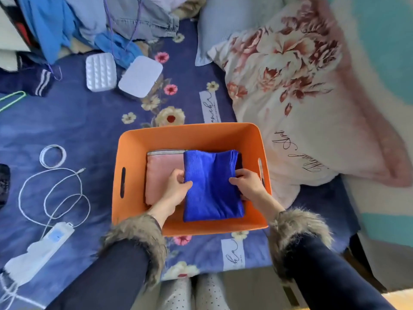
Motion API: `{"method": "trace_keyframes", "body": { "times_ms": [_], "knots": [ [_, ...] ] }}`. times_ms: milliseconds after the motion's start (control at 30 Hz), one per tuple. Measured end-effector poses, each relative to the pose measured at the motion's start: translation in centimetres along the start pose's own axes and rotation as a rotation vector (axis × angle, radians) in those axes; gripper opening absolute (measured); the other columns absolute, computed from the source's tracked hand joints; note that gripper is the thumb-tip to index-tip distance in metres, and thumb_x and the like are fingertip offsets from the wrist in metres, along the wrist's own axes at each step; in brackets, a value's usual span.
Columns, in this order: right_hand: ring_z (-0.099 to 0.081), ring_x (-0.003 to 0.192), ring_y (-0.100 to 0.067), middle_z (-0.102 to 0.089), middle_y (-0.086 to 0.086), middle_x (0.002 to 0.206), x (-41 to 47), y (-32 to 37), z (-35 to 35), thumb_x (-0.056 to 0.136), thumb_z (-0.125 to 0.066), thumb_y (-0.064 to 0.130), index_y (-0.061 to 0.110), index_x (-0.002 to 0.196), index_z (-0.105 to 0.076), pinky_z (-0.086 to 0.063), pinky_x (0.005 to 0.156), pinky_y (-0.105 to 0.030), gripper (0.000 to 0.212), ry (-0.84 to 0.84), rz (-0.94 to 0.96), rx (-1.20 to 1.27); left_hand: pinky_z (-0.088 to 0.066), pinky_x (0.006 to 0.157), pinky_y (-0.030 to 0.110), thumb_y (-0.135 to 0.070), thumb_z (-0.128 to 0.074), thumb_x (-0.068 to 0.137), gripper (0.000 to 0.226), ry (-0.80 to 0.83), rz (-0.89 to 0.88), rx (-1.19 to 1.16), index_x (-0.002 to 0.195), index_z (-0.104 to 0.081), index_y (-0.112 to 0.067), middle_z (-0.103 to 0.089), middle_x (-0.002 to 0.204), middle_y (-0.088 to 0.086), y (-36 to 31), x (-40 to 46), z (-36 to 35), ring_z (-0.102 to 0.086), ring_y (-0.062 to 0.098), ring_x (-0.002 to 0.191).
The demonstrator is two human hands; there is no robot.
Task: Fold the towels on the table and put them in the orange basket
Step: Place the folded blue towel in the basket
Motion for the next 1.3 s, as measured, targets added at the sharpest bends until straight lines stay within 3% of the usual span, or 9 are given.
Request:
{"method": "trace_keyframes", "body": {
  "times_ms": [100,233,600,833,967,1100,1200,1233,1300],
  "knots": [
    [-0.053,0.063,-0.013,-0.058,-0.004,0.090,3.0,-0.6,-0.4,0.087,-0.059,0.012,0.007,0.114,-0.060,-0.044,0.053,-0.019,0.027,-0.041,0.013,-0.050,-0.039,0.062,0.031,-0.006,-0.053,0.090,0.013,0.006,-0.012,-0.002,0.094,-0.045,-0.016,-0.052,0.085,0.008,0.9,3.2,-1.6,-0.050,0.021,0.075],
    [-0.057,0.107,-0.028,-0.060,-0.007,0.121,5.7,-1.7,-1.1,0.085,-0.060,0.016,0.011,0.113,-0.061,-0.047,0.089,-0.035,0.028,-0.108,-0.014,-0.117,-0.037,0.048,0.027,-0.010,-0.055,0.090,0.014,-0.012,-0.014,0.077,0.099,-0.045,-0.016,-0.053,0.074,0.006,1.9,6.4,-3.4,-0.047,0.021,0.060],
    [-0.056,0.108,-0.032,-0.059,-0.010,0.118,8.0,-2.0,-1.8,0.088,-0.052,0.017,0.015,0.118,-0.056,-0.047,0.093,-0.046,0.030,-0.151,-0.086,-0.156,-0.041,0.057,0.034,-0.009,-0.058,0.085,0.025,-0.051,-0.013,0.184,0.080,-0.042,-0.027,-0.051,0.068,0.005,2.6,10.5,-5.0,-0.048,0.024,0.058],
    [-0.052,0.114,-0.035,-0.057,-0.013,0.124,8.5,-2.2,-2.5,0.087,-0.051,0.023,0.014,0.122,-0.052,-0.044,0.097,-0.045,0.037,-0.170,-0.073,-0.288,-0.052,0.076,0.045,-0.011,-0.057,0.089,0.018,-0.025,0.054,0.164,0.094,-0.043,-0.021,-0.047,0.077,-0.001,3.6,11.2,-5.2,-0.054,0.025,0.077],
    [-0.035,0.132,-0.036,-0.036,-0.019,0.143,8.1,-1.7,-3.0,0.091,-0.049,0.016,0.007,0.139,-0.032,-0.028,0.110,-0.041,0.051,-0.209,-0.092,-0.438,-0.044,0.071,0.034,-0.005,-0.052,0.090,0.017,-0.047,-0.031,0.226,0.101,-0.044,-0.015,-0.050,0.078,-0.001,3.0,10.5,-4.9,-0.052,0.023,0.079],
    [-0.009,0.143,-0.033,-0.005,-0.014,0.155,6.0,-1.5,-4.1,0.088,-0.051,0.010,0.010,0.148,-0.008,-0.014,0.116,-0.040,0.074,-0.165,0.164,-0.864,-0.040,0.081,0.033,-0.007,-0.059,0.086,0.048,-0.034,-0.345,0.635,0.131,-0.042,-0.010,-0.046,0.121,0.010,1.9,7.8,-4.6,-0.050,0.027,0.104],
    [0.010,0.144,-0.030,0.013,-0.015,0.156,6.7,-2.2,-5.1,0.094,-0.041,0.013,0.009,0.149,0.004,0.000,0.117,-0.043,0.071,-0.053,0.324,-1.254,-0.026,0.109,0.045,-0.023,-0.075,0.076,0.092,0.095,-0.589,1.044,0.148,-0.019,-0.016,-0.010,0.156,0.014,2.0,7.4,-5.2,-0.015,0.037,0.141],
    [0.013,0.144,-0.031,0.017,-0.016,0.155,7.3,-2.5,-5.0,0.096,-0.040,0.016,0.008,0.148,0.009,0.006,0.115,-0.044,0.072,-0.021,0.332,-1.376,-0.017,0.114,0.046,-0.034,-0.078,0.071,0.105,0.134,-0.627,1.147,0.150,-0.011,-0.018,0.006,0.157,0.012,2.2,7.9,-5.4,0.002,0.036,0.144],
    [0.017,0.142,-0.034,0.020,-0.019,0.153,8.9,-2.8,-4.4,0.094,-0.045,0.024,0.007,0.146,0.016,0.011,0.113,-0.046,0.082,0.018,0.309,-1.555,-0.011,0.113,0.049,-0.053,-0.081,0.054,0.123,0.126,-0.745,1.300,0.149,-0.013,-0.016,0.010,0.152,0.013,2.4,9.2,-5.2,0.008,0.034,0.140]
  ]
}}
Point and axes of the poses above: each hand's wrist, its own x-axis towards the middle knuckle, its own z-axis out of the back of the hand, y = z × x, the point moved 3 cm from there along x, towards the middle knuckle
